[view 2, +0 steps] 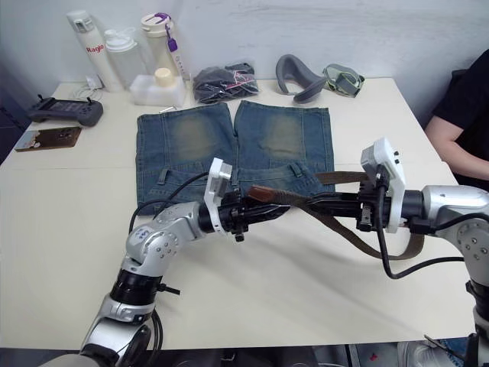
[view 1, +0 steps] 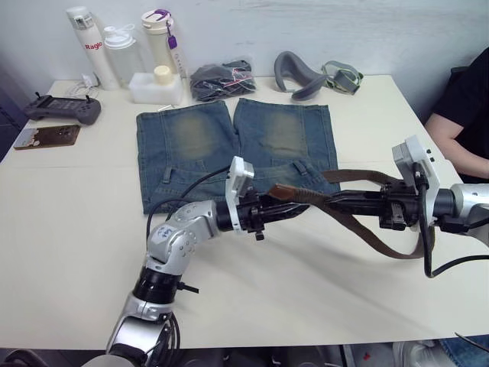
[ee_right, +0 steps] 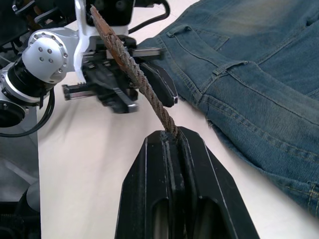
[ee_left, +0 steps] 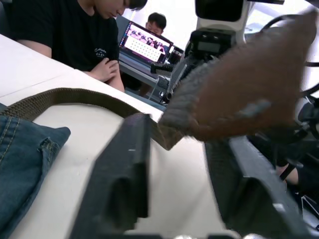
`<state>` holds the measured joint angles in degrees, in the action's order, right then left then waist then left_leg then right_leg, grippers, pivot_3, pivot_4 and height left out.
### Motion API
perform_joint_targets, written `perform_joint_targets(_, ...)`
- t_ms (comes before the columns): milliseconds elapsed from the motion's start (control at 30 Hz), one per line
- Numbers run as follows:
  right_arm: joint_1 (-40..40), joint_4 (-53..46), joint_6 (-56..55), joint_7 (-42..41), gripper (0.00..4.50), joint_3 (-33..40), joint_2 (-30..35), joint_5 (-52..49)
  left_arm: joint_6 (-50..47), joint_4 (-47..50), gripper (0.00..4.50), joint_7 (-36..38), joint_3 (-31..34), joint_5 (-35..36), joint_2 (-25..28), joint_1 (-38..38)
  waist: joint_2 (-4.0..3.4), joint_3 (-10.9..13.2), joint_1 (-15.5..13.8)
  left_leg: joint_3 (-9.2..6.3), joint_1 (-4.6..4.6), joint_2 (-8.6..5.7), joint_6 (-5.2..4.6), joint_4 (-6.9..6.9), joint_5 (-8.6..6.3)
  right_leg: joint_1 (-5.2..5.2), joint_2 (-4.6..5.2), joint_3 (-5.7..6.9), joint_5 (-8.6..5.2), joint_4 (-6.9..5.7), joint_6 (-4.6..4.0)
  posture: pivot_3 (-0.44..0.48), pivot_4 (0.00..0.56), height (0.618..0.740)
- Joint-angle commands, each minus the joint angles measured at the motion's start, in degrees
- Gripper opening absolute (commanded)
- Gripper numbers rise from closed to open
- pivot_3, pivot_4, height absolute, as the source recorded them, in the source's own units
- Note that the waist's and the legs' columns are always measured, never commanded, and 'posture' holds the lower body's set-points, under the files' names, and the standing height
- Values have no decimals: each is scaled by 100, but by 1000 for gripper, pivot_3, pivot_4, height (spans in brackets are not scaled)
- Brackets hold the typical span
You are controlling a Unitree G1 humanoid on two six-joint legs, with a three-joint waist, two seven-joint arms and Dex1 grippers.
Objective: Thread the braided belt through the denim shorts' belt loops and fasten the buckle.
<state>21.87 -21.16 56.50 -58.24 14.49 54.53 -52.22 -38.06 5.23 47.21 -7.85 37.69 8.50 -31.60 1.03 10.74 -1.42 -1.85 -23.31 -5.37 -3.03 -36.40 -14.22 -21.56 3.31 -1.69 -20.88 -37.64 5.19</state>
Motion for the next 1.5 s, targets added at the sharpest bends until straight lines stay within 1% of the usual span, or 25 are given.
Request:
perform_joint_targets(33, -72, -179, -60, 255, 0, 280, 22, -38, 201, -146, 27, 56, 39, 28, -206, -237, 0, 0, -2, 0, -1, 0, 0, 0, 0, 0, 0, 0, 0, 1, 0, 0, 150, 740)
perform_joint_targets(100, -100, -152, -98, 546, 0, 299, -46, 73, 197, -181, 27, 27, 67, 65, -303, -324, 1, 1, -2, 0, -1, 0, 0, -1, 0, 0, 0, 0, 0, 1, 0, 0, 150, 740)
perform_joint_targets(200, -150, -145, 81, 889, 1144, 555, -125, -128, 42, -47, 0, 110, 99, 206, -248, -315, 1, 1, 3, 0, -1, 0, 0, -1, 0, 0, -1, 0, 0, 0, 1, 0, 150, 740)
perform_joint_targets(233, -216, -142, 142, 1005, 1551, 783, -159, -269, 12, -94, 0, 110, 154, 223, -208, -346, 1, 1, -2, 0, -1, 0, 0, 0, 0, -1, -1, 0, 0, -1, 1, 0, 150, 740)
perform_joint_targets(300, -284, -131, 181, 1260, 2588, 1132, -249, -460, -26, -207, 0, 48, 262, 235, -182, -417, 2, 1, -7, 0, -1, 0, 1, -1, 1, -1, -1, 0, 0, -1, 1, 0, 150, 740)
perform_joint_targets(367, -91, 72, 219, 2173, 3603, 1957, -652, -1180, -207, -486, 0, -361, 481, 245, -286, -644, 4, 2, -10, 0, -2, 0, 1, -2, 1, 0, -1, 0, 0, -1, 1, 0, 150, 740)
perform_joint_targets(433, 63, 58, 29, 3077, 4450, 2522, -1101, -1695, -412, -706, 0, -753, 655, 256, -414, -836, 6, 3, -11, -1, -2, 0, 0, -7, 1, 2, -1, 0, 4, -3, 7, 0, 150, 740)
perform_joint_targets(467, -31, -88, -91, 3561, 4450, 2699, -1379, -2186, -571, -798, 0, -976, 801, 376, -548, -945, 5, 2, -9, -1, -3, 0, -1, -8, 2, 2, -1, -2, 5, -4, 9, 0, 150, 740)
perform_joint_targets(533, -373, -538, -298, 4261, 4450, 2761, -1866, -3005, -848, -926, 0, -1328, 1053, 614, -802, -1132, 15, -1, -8, -1, -2, 1, -2, -3, 1, 2, -3, -2, 5, -1, 10, 0, 150, 740)
perform_joint_targets(567, -637, -925, -492, 4629, 4450, 2603, -2251, -3233, -1024, -980, 0, -1484, 1148, 721, -912, -1236, 15, -1, -5, -4, -4, 5, 0, -1, 1, 1, -8, -1, 5, -2, 10, 0, 150, 740)
perform_joint_targets(667, -1244, -1728, -1012, 5430, 4450, 2025, -3114, -3507, -1396, -1010, 0, -1743, 1343, 982, -1088, -1449, 14, -2, 9, -4, -14, 7, 4, 5, 2, -8, -12, -4, 4, -11, 11, 0, 150, 740)
perform_joint_targets(733, -1577, -1971, -1230, 5649, 4450, 1626, -3457, -3889, -1584, -1014, 0, -1866, 1526, 1229, -1197, -1578, 14, -2, 33, -1, -20, 7, 5, 3, 3, -18, -13, -10, 4, -20, 12, 0, 150, 740)
perform_joint_targets(800, -1838, -2082, -1429, 5673, 4450, 1220, -3722, -4208, -1771, -1049, 0, -1989, 1686, 1450, -1261, -1717, 14, -2, 45, 5, -17, 4, 6, -2, 4, -19, -12, -17, 3, -15, 12, 0, 150, 740)
perform_joint_targets(900, -2008, -1956, -1717, 5739, 4450, 767, -4055, -4039, -1963, -1122, 0, -2125, 1872, 1728, -1337, -1896, 14, -2, 46, 5, 1, 5, 8, -2, 4, -4, -13, -16, 3, -12, 12, 0, 150, 740)
perform_joint_targets(967, -1934, -1716, -2015, 5738, 4450, 681, -4220, -3871, -2093, -1126, 0, -2174, 1933, 1865, -1350, -1949, 14, -2, 50, 4, 3, 7, 15, 2, 9, -7, -16, -17, 3, -15, 12, 0, 150, 740)
perform_joint_targets(1067, -1457, -1359, -2569, 5630, 4450, 613, -4520, -3718, -2351, -958, 0, -2211, 1880, 2053, -1351, -1874, 14, -2, 65, 4, 2, 6, 16, 1, 9, -9, -17, -17, 3, -14, 12, 0, 150, 740)
perform_joint_targets(1200, -1148, -1143, -2815, 5454, 4450, 378, -4639, -3371, -2418, -921, 0, -2392, 1875, 2109, -1423, -1786, 14, -3, 70, 1, 2, 7, 21, 12, 12, -16, -19, -15, 3, -16, 12, 0, 150, 740)
perform_joint_targets(1300, -1036, -1046, -2966, 5350, 4450, 264, -4670, -3156, -2330, -840, 0, -2466, 1693, 1896, -1396, -1692, 14, -3, 77, 2, 2, 7, 22, 13, 13, -16, -19, -17, 3, -15, 12, 0, 150, 740)
perform_joint_targets(1433, -983, -985, -3036, 5277, 4450, 170, -4624, -3100, -2223, -885, 0, -2538, 1645, 1805, -1371, -1670, 14, -3, 77, 2, 2, 7, 22, 13, 13, -16, -19, -17, 3, -15, 11, 0, 150, 740)
perform_joint_targets(1500, -981, -957, -3040, 5262, 3936, 152, -4596, -3107, -2168, -931, 0, -2565, 1650, 1781, -1379, -1691, 14, -3, 77, 2, 2, 7, 22, 14, 13, -16, -19, -17, 3, -14, 11, 0, 150, 740)
